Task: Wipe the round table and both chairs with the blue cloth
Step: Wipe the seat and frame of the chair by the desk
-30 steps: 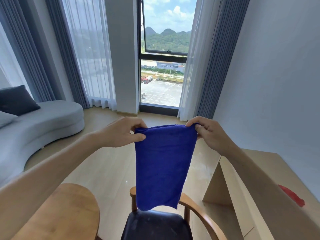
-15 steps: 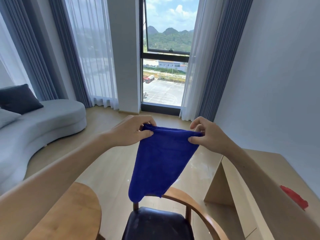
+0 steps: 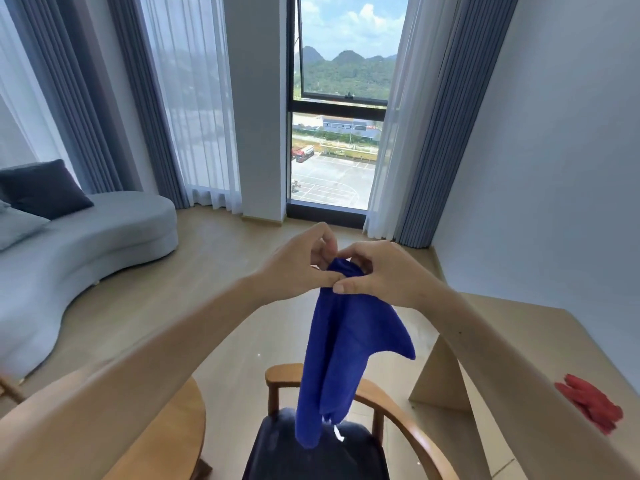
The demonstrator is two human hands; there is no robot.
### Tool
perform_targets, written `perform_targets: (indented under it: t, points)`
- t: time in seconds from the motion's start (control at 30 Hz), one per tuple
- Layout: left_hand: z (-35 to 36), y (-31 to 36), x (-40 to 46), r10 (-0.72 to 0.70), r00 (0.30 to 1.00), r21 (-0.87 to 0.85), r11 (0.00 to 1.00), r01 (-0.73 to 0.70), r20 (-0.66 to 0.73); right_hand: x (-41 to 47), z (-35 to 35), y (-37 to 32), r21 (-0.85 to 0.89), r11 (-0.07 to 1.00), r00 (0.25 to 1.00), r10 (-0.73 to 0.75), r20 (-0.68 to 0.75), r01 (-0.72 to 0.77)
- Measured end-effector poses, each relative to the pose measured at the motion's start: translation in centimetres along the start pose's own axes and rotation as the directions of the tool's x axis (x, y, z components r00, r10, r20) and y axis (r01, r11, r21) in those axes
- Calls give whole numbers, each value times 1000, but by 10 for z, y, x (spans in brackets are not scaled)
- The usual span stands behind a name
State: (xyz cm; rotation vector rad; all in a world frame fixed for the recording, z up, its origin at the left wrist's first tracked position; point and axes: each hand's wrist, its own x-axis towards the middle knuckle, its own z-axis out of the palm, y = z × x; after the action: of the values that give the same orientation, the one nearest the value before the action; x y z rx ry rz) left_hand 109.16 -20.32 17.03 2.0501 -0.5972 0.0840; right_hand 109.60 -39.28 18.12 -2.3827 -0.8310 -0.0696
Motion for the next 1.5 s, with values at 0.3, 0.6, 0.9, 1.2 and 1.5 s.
perform_targets:
  t: [0.3, 0.6, 0.9, 1.2, 1.5]
  points:
    - [33, -30, -16, -69, 972, -267, 955, 130, 227, -11, -11, 5, 70, 995, 991, -59, -120, 68]
    - [45, -89, -25, -139, 942, 137, 985, 101, 304, -32, -50, 11, 227, 967, 952, -46, -303, 119]
    - [-21, -91, -23, -195, 965, 387, 915, 116, 173, -60, -75, 60, 45, 988, 954, 155, -255, -149]
    - [-69, -60, -6, -226, 950, 491, 866, 94, 217, -67, -61, 87, -97, 955, 956, 268, -123, -280]
    - [-62, -67, -9, -373, 914, 511, 823, 246, 160, -68, -42, 98, 110, 872, 856, 489, -165, -477]
